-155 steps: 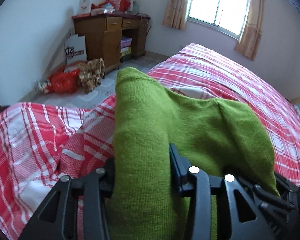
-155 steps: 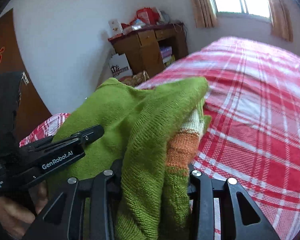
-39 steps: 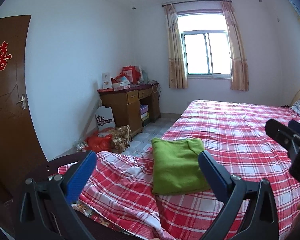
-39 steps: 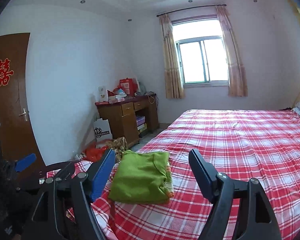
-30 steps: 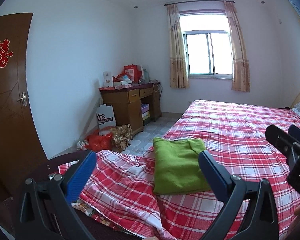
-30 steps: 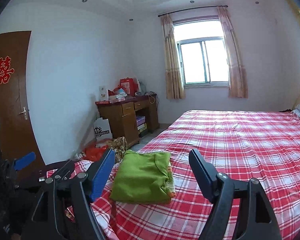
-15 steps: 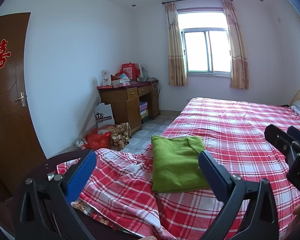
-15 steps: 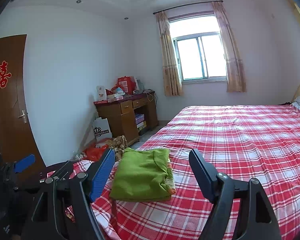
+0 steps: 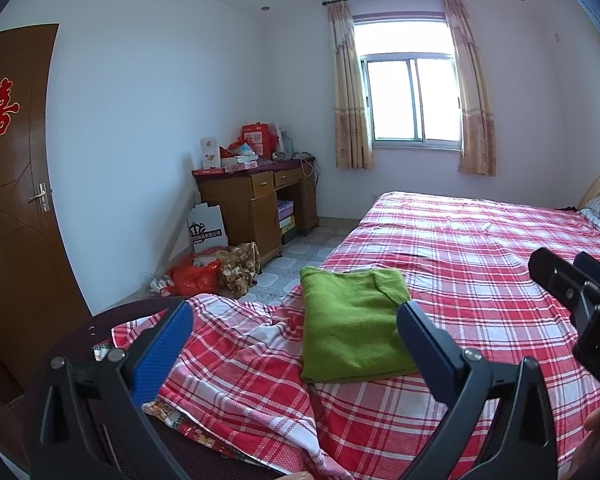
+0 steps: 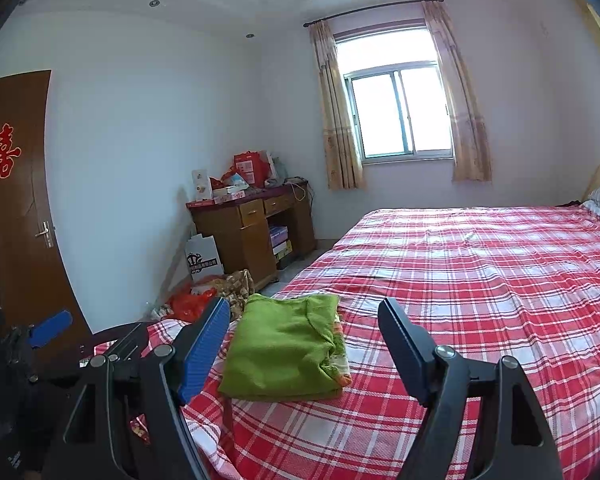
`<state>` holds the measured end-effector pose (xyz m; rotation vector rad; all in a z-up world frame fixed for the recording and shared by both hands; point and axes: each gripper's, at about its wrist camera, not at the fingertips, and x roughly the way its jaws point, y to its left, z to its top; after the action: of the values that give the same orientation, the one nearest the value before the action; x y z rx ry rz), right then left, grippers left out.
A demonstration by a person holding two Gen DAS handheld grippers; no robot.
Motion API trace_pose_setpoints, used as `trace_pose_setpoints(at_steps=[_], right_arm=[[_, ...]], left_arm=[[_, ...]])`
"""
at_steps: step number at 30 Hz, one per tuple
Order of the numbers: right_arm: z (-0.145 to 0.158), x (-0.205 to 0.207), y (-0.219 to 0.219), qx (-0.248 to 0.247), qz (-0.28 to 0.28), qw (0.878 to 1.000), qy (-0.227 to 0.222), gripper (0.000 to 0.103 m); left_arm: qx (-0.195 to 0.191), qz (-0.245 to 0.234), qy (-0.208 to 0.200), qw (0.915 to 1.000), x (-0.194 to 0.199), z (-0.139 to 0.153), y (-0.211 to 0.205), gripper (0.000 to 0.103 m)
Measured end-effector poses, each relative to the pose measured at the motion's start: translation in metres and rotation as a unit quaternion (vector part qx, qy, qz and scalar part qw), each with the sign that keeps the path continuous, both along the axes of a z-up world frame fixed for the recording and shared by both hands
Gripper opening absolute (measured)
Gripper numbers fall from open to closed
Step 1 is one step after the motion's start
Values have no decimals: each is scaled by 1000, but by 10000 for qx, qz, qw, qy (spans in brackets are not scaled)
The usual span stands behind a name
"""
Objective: Fold small clothes
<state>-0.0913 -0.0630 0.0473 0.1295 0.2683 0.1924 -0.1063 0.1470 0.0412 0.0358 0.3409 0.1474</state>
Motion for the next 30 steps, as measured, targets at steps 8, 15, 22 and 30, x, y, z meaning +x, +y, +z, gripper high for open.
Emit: trace_pose_setpoints(at_steps=[8, 15, 22, 30], right_arm=[[0, 0, 1, 8, 20, 10000, 22, 77], [0, 2, 1, 31, 7, 10000, 50, 77], [-1, 2, 2, 32, -2, 10000, 67, 77], [-1, 4, 3, 54, -12, 9999, 91, 78]], left_arm=[[17, 0, 8, 10000, 1, -1, 0, 103], [14, 2, 15, 10000, 1, -1, 0, 103], [15, -9, 58, 10000, 1, -5, -3, 103], [12, -4, 82, 10000, 4, -5, -2, 103]])
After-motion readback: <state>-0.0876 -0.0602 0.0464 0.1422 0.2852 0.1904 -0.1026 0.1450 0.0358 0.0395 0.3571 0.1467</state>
